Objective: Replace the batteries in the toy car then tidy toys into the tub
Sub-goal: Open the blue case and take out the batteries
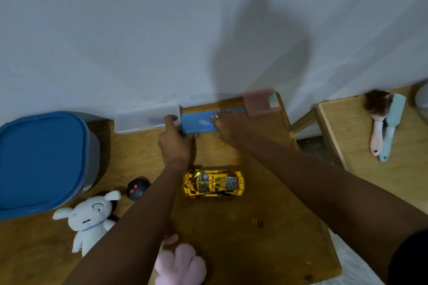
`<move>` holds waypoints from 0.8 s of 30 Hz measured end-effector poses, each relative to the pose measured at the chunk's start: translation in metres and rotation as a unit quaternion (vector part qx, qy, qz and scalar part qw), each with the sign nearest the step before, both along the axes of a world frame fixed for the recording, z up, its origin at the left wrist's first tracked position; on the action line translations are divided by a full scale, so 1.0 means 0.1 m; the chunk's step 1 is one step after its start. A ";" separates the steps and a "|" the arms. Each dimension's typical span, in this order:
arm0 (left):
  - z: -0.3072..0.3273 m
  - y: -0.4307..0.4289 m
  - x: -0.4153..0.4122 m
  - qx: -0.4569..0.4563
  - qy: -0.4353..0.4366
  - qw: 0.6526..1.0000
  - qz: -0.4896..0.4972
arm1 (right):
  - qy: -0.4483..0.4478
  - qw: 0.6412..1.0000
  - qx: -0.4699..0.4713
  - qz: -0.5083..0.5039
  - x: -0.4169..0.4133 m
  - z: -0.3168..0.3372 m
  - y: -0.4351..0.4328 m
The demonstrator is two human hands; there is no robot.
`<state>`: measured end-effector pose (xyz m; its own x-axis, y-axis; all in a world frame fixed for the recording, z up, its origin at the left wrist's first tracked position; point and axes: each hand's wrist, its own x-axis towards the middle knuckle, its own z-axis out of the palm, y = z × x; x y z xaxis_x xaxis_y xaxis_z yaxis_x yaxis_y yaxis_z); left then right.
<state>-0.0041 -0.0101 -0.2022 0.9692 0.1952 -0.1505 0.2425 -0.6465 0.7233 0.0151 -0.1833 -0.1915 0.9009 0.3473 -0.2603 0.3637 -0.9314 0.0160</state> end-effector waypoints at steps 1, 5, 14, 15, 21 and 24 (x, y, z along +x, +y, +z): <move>0.00 0.00 0.00 -0.002 -0.001 1.000 0.003 | 0.001 1.000 0.002 0.007 0.02 0.00 0.00; 0.02 0.00 -0.01 -0.003 0.006 1.000 0.011 | 0.025 0.999 -0.014 0.019 0.14 0.15 -0.02; -0.02 0.03 -0.02 0.043 0.014 0.998 -0.045 | 0.084 0.970 0.210 -0.087 0.68 0.46 -0.25; -0.03 0.04 -0.03 0.053 0.016 0.997 -0.051 | 0.045 0.974 0.198 -0.098 0.69 0.45 -0.23; -0.06 0.08 0.01 0.055 0.013 0.997 -0.047 | -0.238 0.952 0.168 -0.093 0.36 0.13 -0.16; -0.06 0.07 0.01 0.056 0.006 0.997 -0.047 | -0.094 0.978 0.156 -0.100 0.29 -0.01 -0.20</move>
